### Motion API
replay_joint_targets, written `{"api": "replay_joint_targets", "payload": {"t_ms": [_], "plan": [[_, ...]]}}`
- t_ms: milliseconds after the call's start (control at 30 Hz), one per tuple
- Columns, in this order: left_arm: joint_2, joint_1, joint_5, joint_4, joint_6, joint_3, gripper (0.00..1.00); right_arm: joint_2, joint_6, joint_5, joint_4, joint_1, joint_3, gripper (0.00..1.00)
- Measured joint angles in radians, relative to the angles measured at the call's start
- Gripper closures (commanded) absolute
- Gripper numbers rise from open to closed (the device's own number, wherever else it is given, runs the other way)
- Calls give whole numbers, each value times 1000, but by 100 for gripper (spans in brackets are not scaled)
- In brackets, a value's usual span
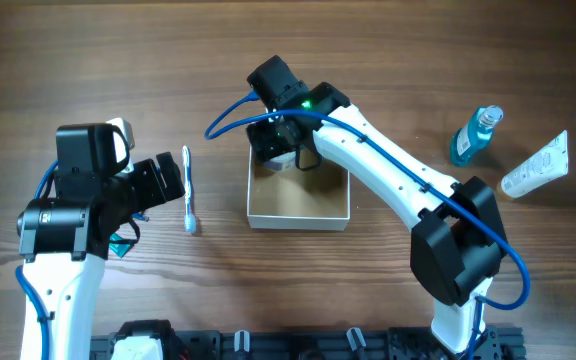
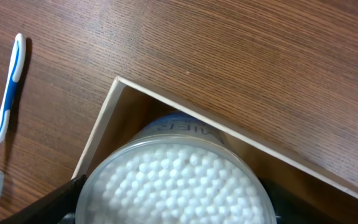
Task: Pack container
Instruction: 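Carry the tub with the right gripper and place it in the box, then reach right gripper to the teal mouthwash bottle and grasp it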
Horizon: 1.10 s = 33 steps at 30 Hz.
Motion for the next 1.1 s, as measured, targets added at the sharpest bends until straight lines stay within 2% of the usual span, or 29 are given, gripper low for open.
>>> {"api": "replay_joint_targets", "payload": {"t_ms": [133, 300, 400, 500, 533, 600, 667, 767, 867, 1100], "plan": [[0, 0, 0, -1, 0, 0, 0, 0, 0, -2, 1, 0, 0, 11], [0, 0, 0, -3, 0, 0, 0, 0, 0, -2, 1, 0, 0, 16], [0, 0, 0, -4, 0, 0, 0, -30, 14, 26, -24, 0, -1, 5], [0, 0, 0, -4, 0, 0, 0, -225, 63, 102, -78, -42, -3, 2], [0, 0, 0, -4, 0, 0, 0, -309, 72, 114, -108, -88, -2, 3], [0, 0, 0, -5, 0, 0, 0, -490, 70, 132, -195, -315, 10, 0], [0, 0, 0, -5, 0, 0, 0, -518, 27, 89, -299, -505, 36, 0], [0, 0, 0, -5, 0, 0, 0, -477, -47, 5, -344, -761, 37, 0], [0, 0, 0, -4, 0, 0, 0, -408, -111, -29, -362, -846, 37, 0], [0, 0, 0, -5, 0, 0, 0, -187, -135, -30, -377, -861, 24, 0]]}}
